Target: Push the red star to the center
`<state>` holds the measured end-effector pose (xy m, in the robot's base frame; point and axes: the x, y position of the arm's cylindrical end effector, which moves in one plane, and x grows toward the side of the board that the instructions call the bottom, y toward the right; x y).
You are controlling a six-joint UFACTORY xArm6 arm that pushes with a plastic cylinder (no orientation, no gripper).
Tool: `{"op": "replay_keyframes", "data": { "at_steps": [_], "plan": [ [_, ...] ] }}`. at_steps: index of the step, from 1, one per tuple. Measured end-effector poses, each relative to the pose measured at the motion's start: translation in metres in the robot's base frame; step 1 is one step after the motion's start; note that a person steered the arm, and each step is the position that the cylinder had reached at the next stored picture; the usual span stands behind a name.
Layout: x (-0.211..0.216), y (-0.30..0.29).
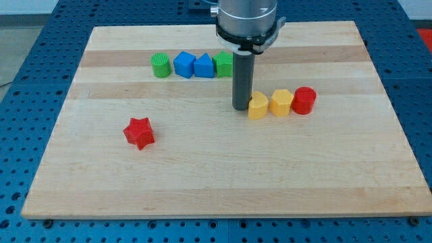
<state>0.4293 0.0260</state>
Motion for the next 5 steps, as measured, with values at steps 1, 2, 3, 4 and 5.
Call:
{"op": "replay_keyframes", "data": {
  "at_steps": [1,2,3,4,5],
  "plan": [
    [0.017,-0.05],
    [0.056,-0.102],
    [0.073,-0.143],
    [0.086,-0.169],
    [0.105,-0.209]
  ]
}}
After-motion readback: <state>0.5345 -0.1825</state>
